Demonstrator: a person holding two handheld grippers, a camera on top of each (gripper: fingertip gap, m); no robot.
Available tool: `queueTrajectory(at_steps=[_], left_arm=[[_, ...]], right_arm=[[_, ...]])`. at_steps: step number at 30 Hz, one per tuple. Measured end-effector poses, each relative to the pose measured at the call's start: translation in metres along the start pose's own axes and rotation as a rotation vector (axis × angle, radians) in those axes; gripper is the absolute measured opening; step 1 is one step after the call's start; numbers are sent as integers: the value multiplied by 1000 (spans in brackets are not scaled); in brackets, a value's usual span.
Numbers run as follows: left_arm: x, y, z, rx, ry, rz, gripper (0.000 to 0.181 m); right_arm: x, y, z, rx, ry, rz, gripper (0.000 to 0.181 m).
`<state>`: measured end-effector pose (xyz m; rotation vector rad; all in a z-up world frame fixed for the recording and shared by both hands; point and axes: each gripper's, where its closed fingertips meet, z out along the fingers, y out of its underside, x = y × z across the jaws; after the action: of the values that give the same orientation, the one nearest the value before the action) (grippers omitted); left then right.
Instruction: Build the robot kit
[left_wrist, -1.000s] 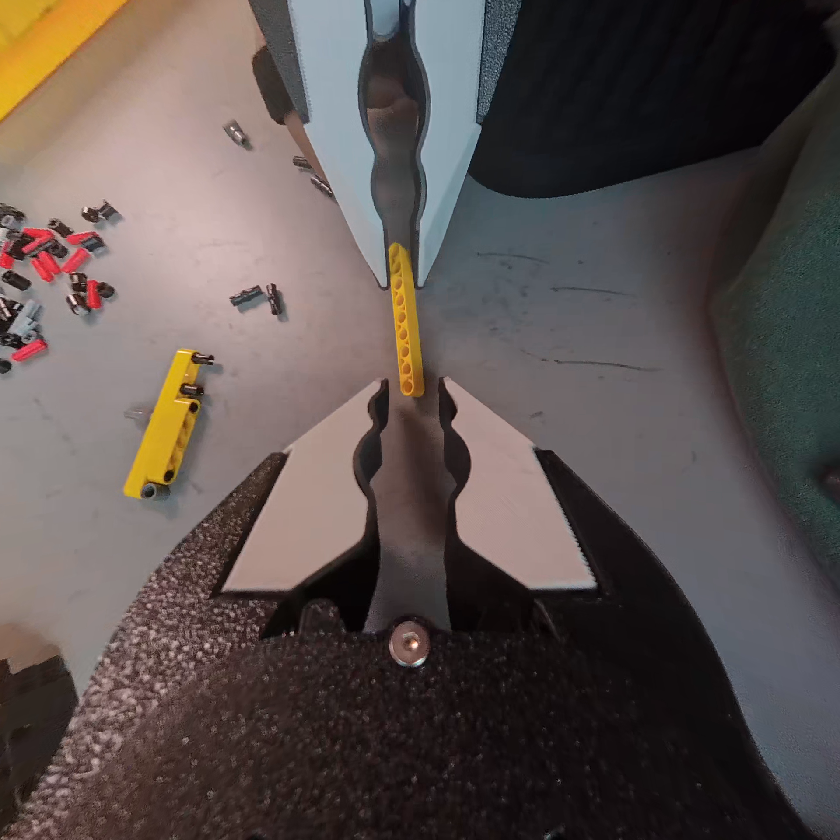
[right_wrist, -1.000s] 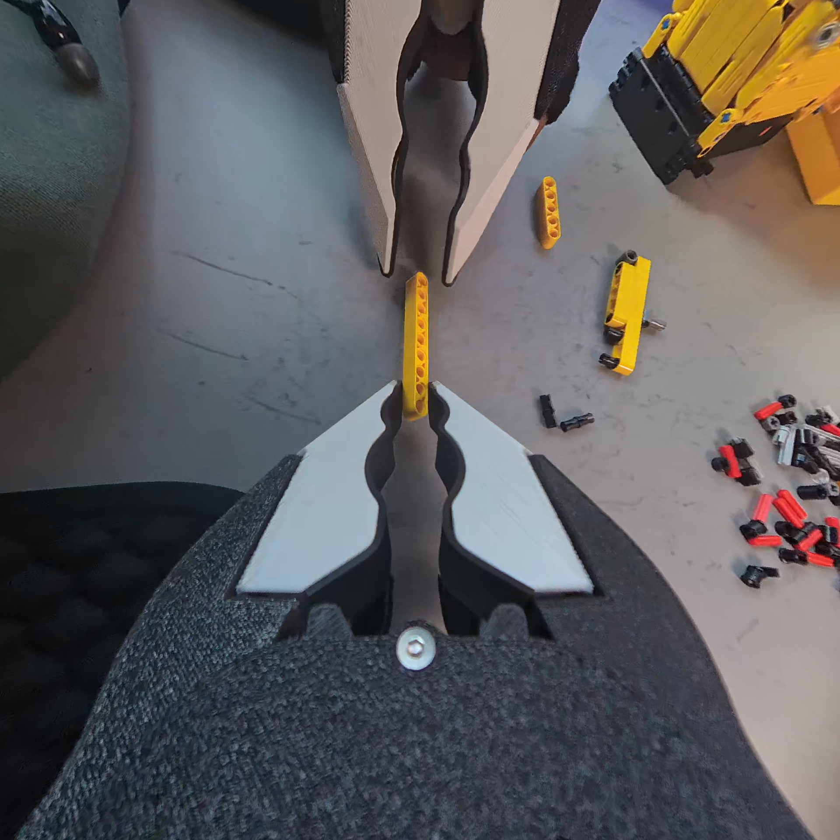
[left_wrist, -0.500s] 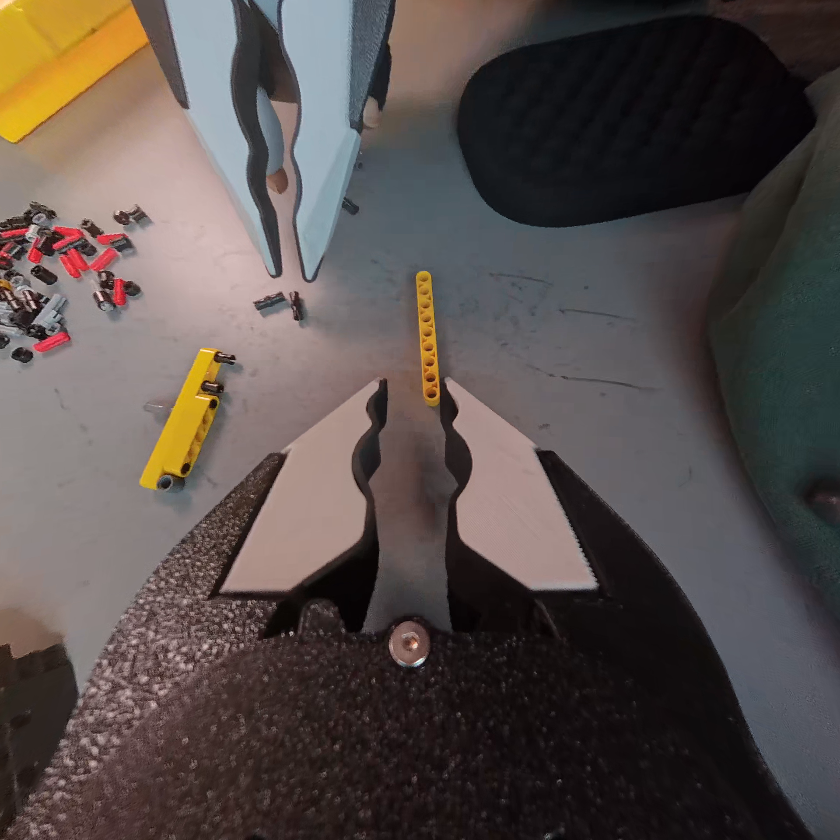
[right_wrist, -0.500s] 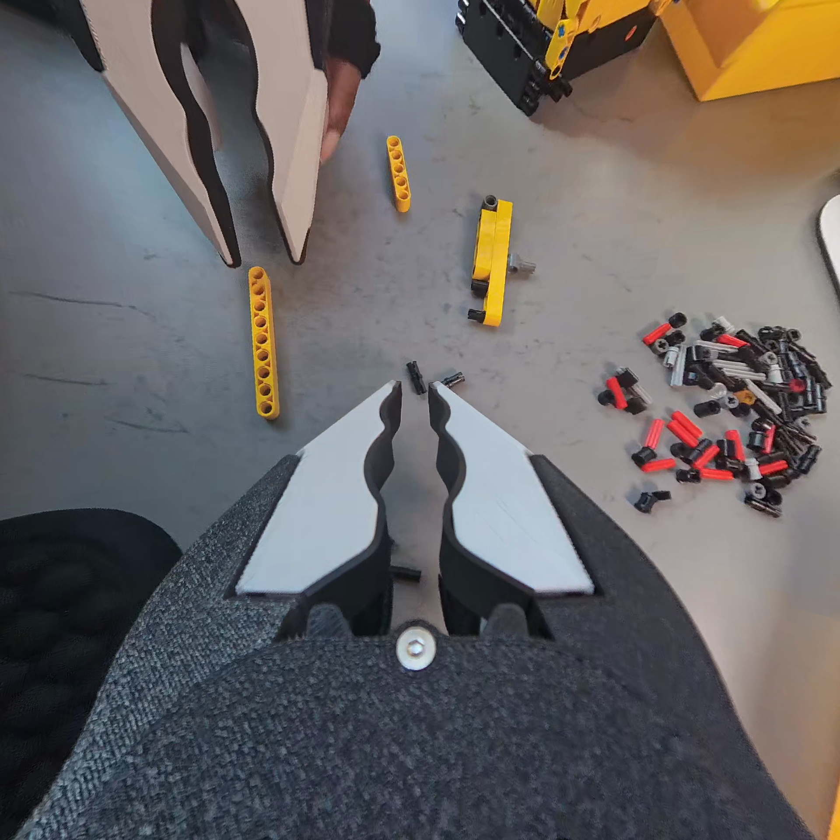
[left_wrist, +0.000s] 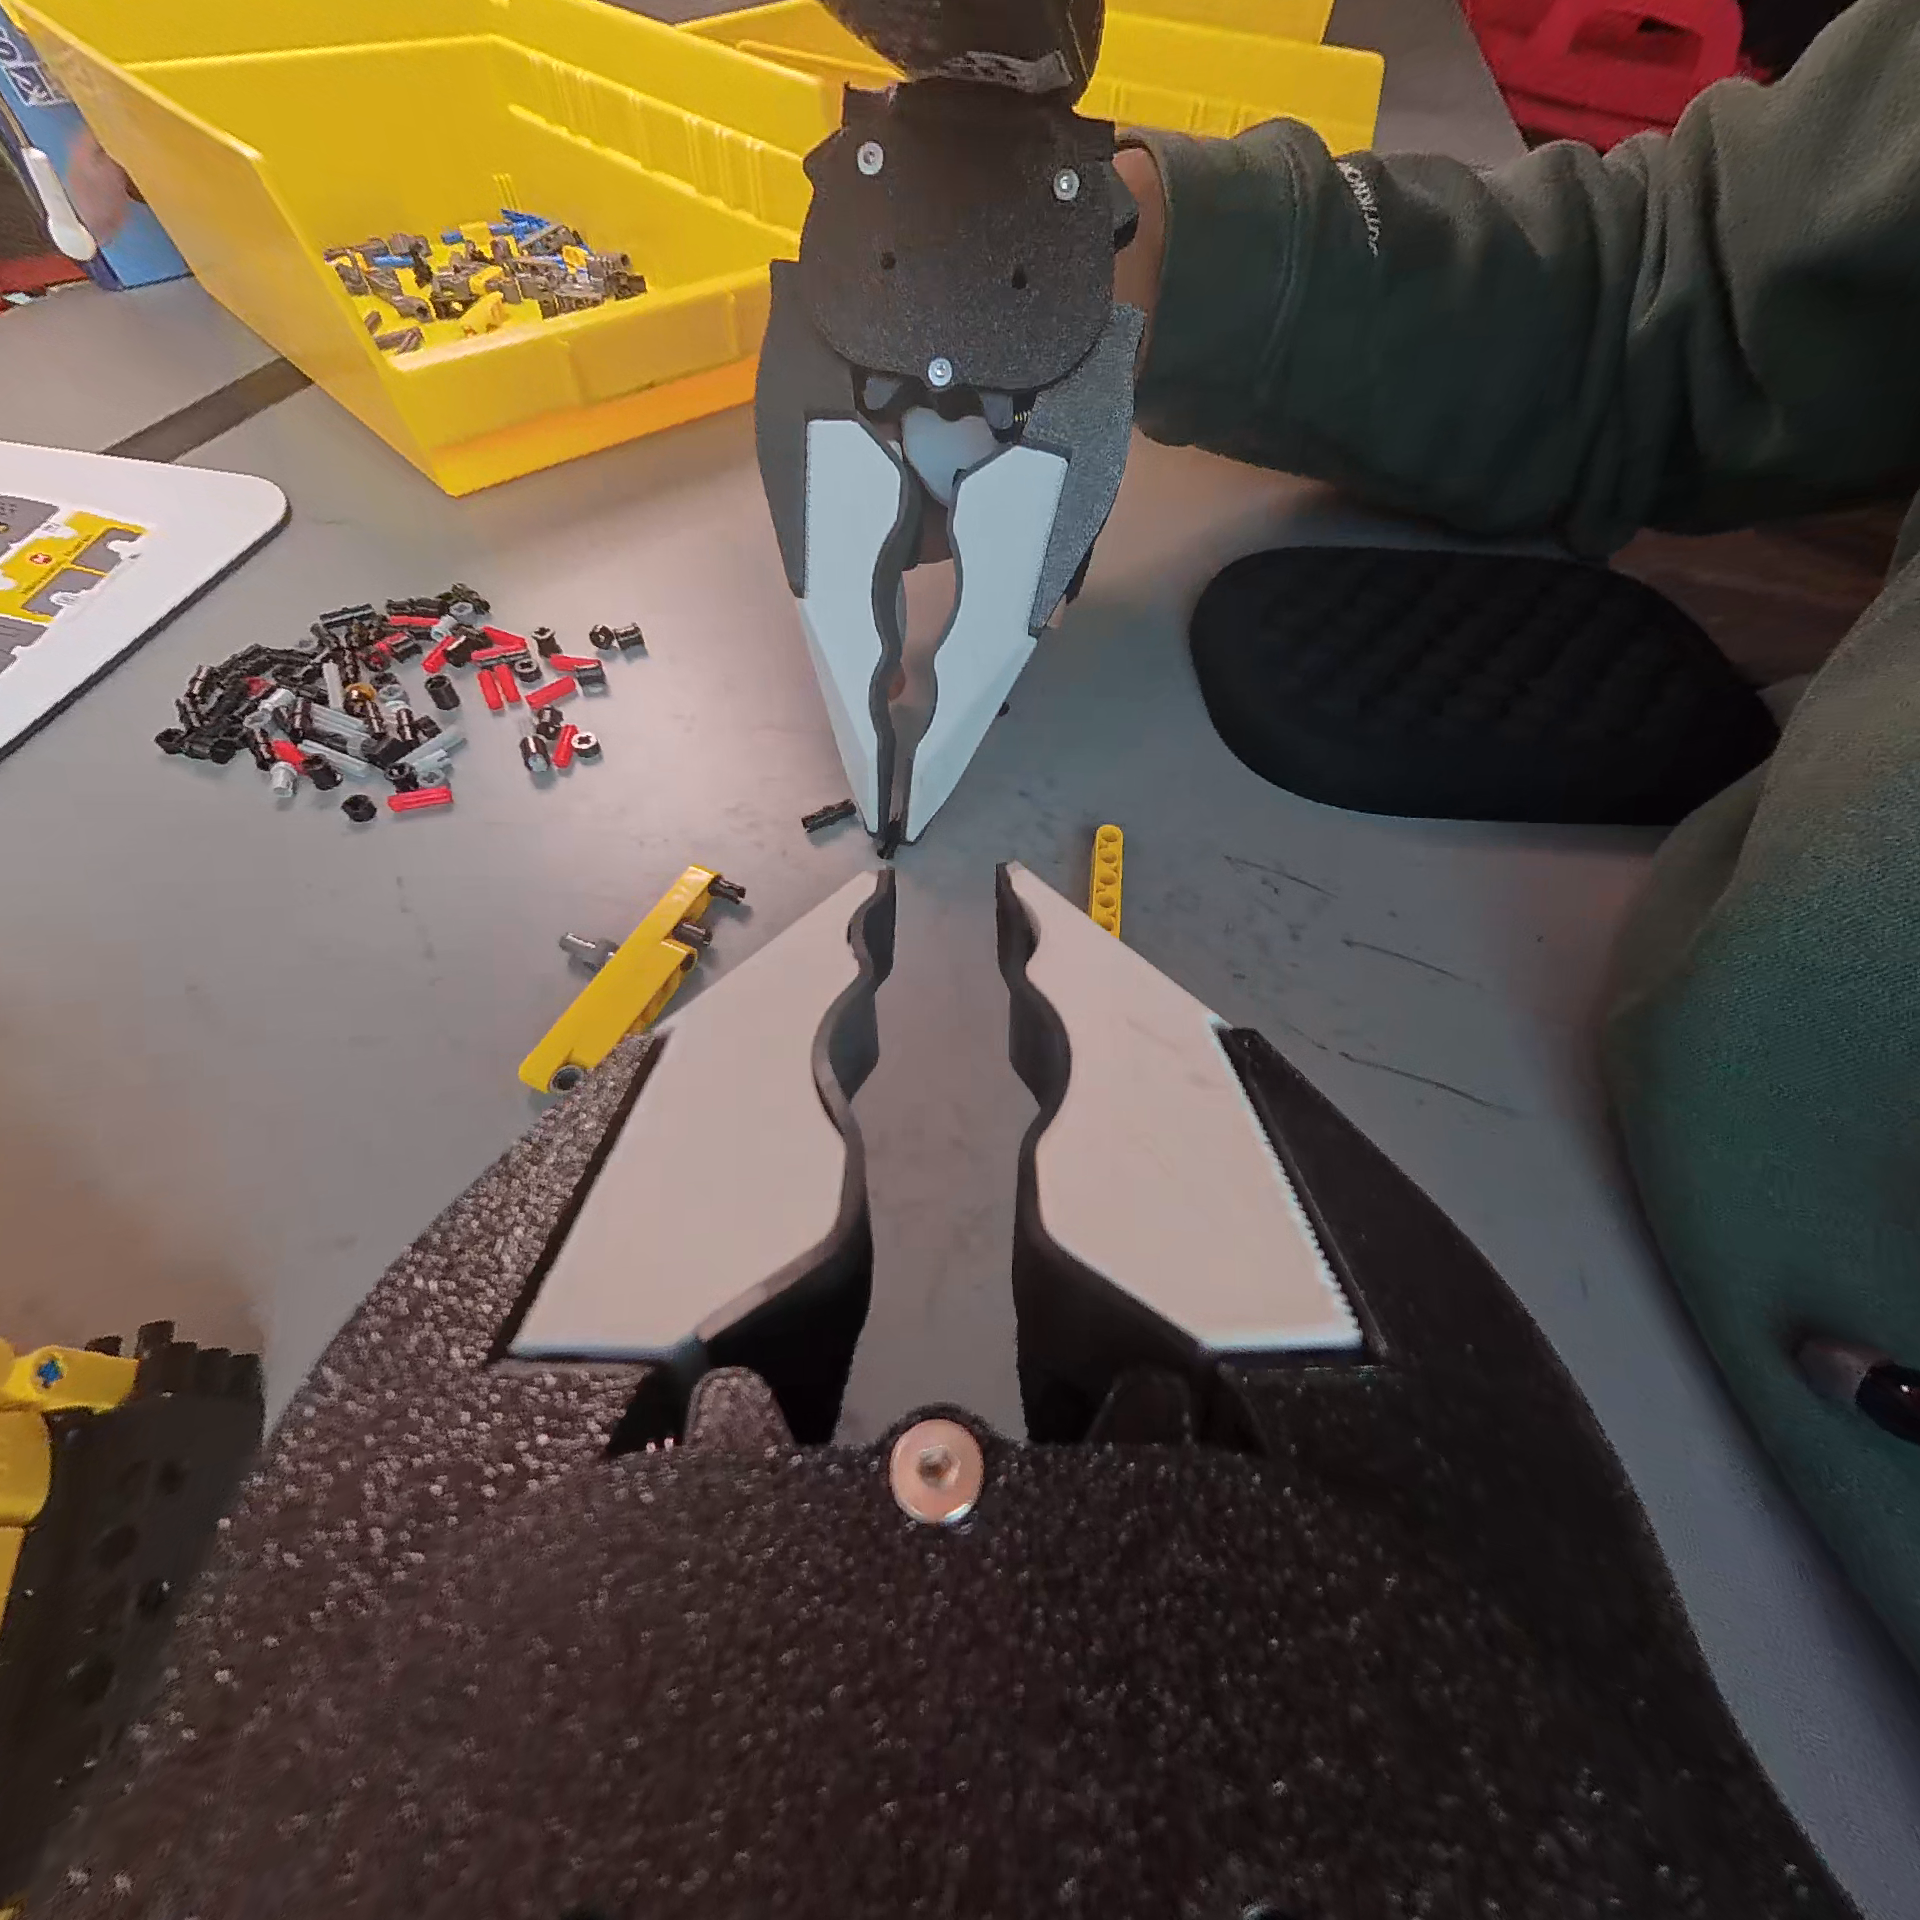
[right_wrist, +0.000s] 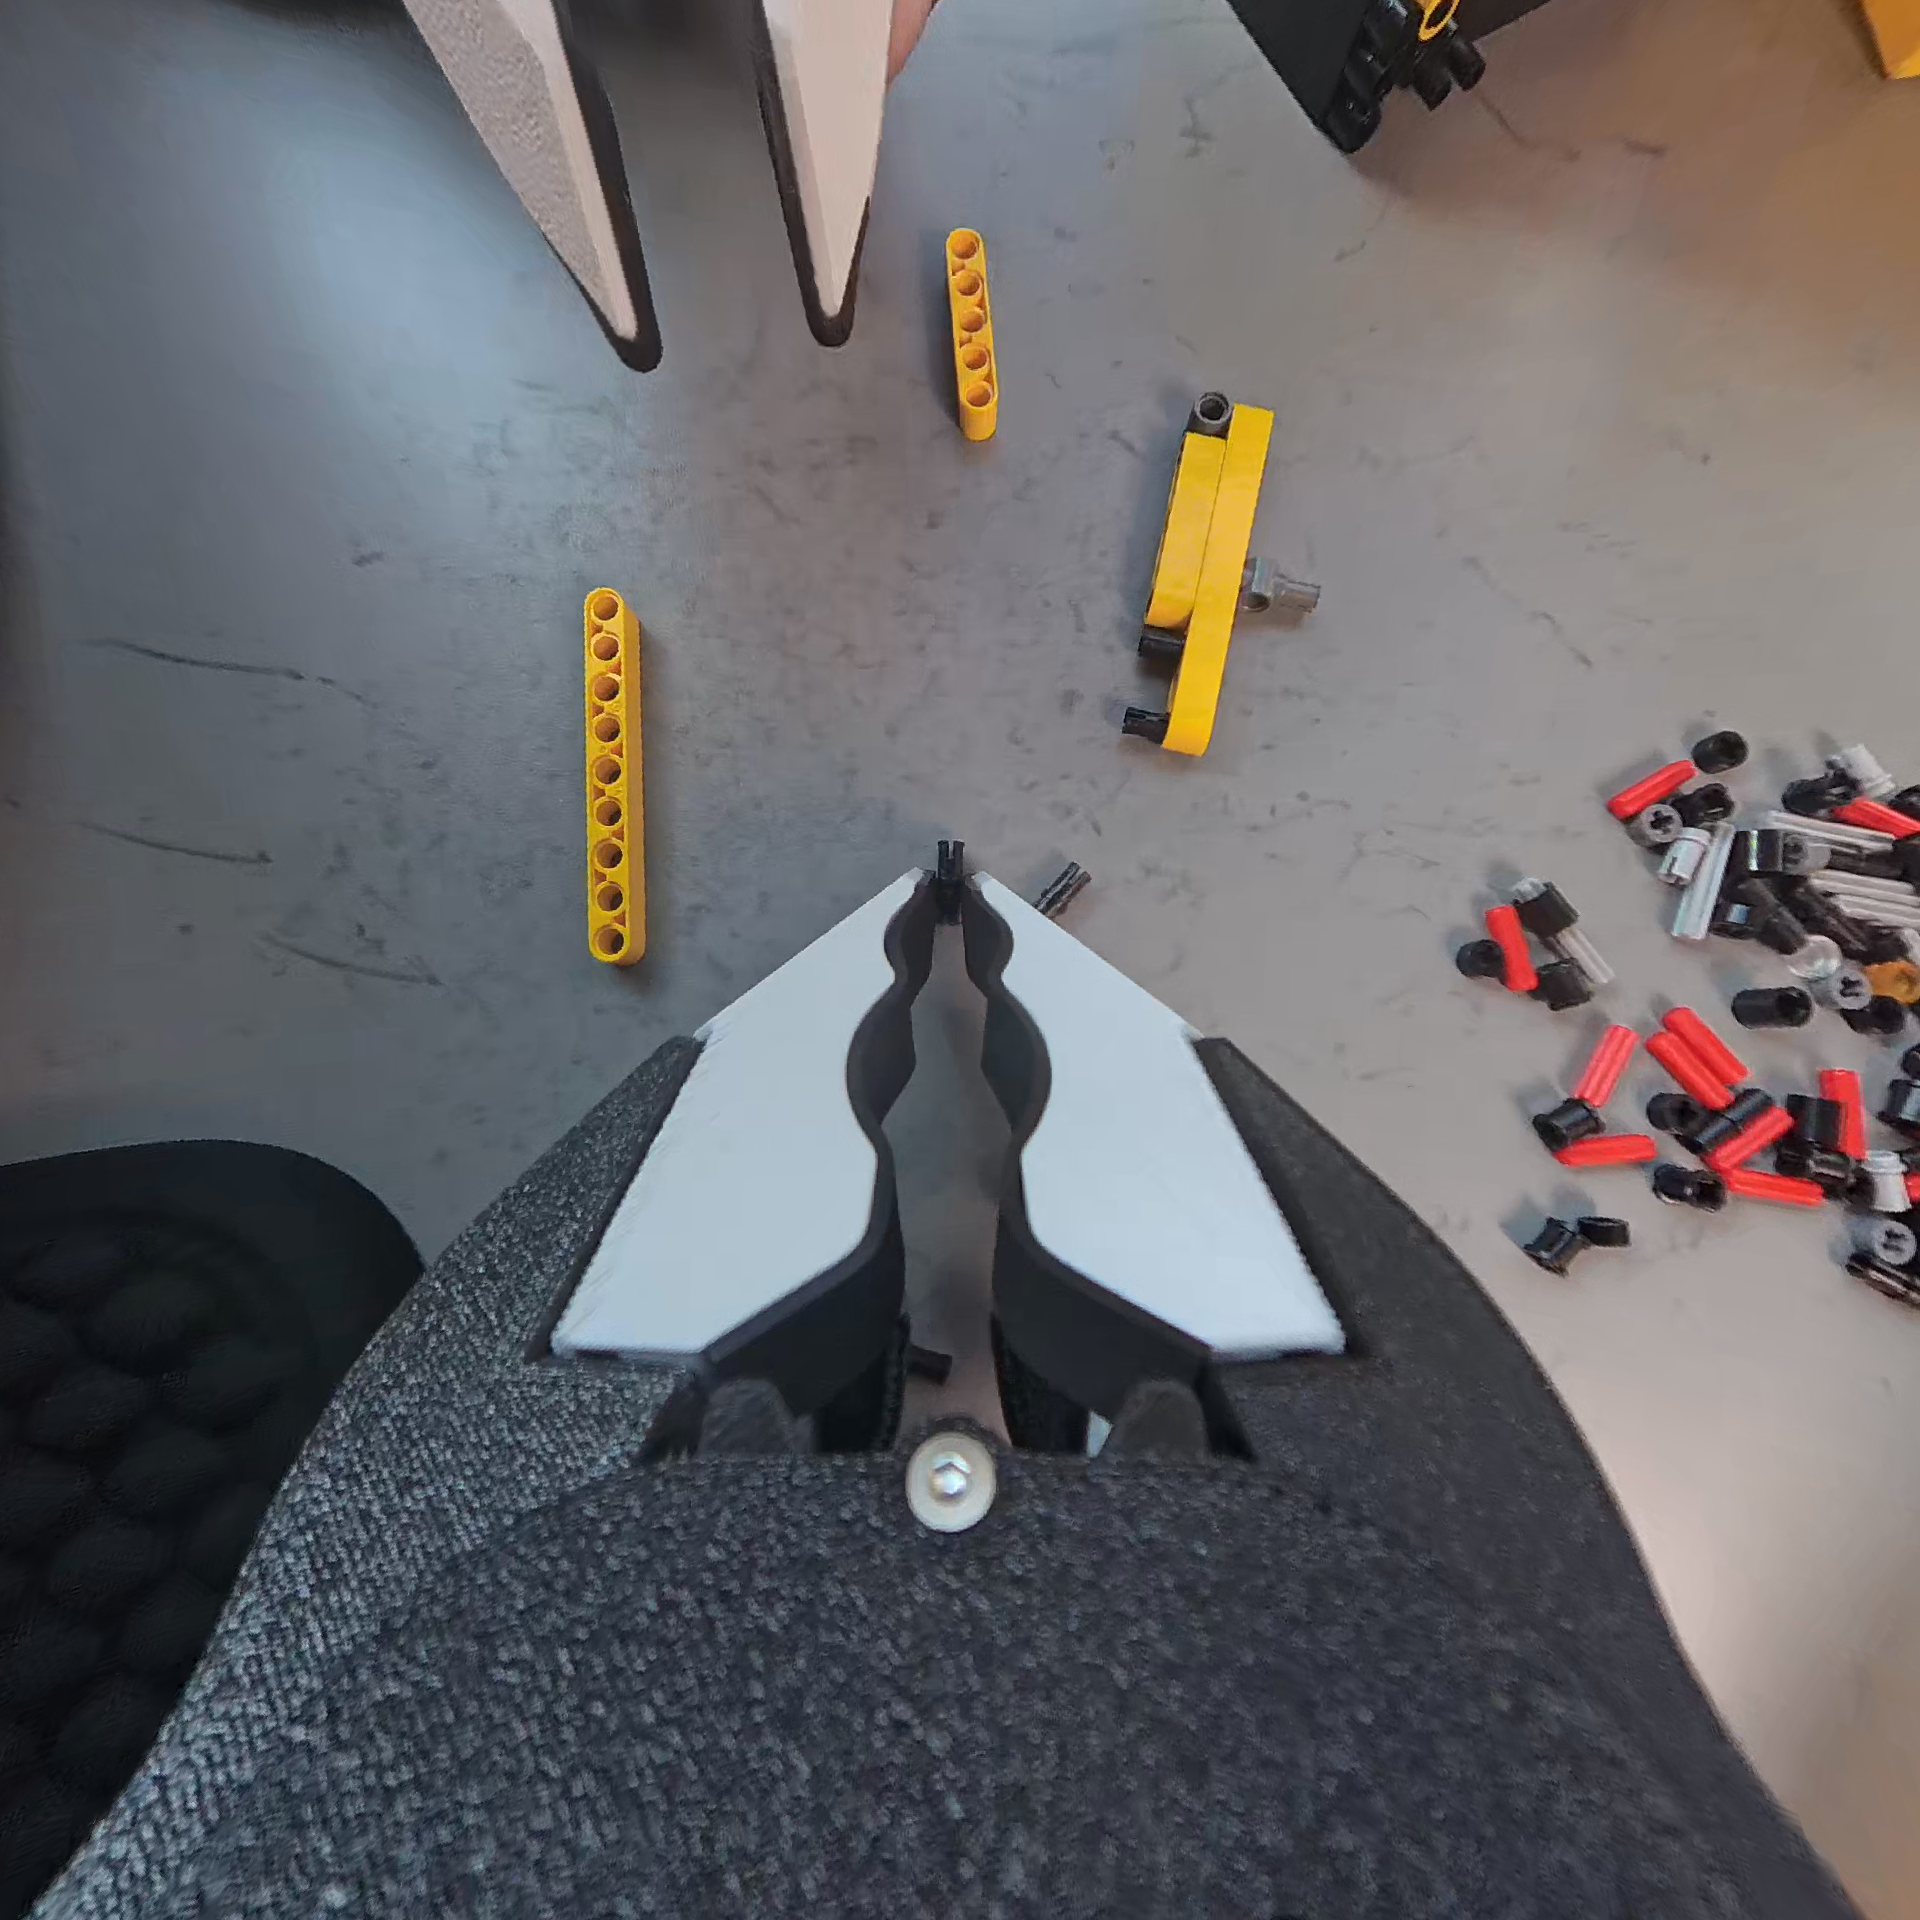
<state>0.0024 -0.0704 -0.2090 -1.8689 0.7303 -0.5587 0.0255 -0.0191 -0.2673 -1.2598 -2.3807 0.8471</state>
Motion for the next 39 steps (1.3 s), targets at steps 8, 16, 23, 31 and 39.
queueTrajectory(at_steps=[8, 16, 23, 31, 39], left_arm=[[16, -5, 9, 9, 80, -60, 22], [23, -13, 8, 48, 109, -80, 10], [22, -15, 3, 63, 106, -74, 14], [26, -15, 4, 64, 130, -73, 4], [36, -53, -22, 304, 294, -198, 3]], right_arm=[[-26, -50, -19, 173, 45, -185, 5], [-41, -74, -28, 235, 84, -289, 5], [-41, -76, -31, 242, 107, -308, 5], [-47, -79, -31, 257, 90, -329, 5], [-56, -111, -63, 501, 60, -301, 5]])
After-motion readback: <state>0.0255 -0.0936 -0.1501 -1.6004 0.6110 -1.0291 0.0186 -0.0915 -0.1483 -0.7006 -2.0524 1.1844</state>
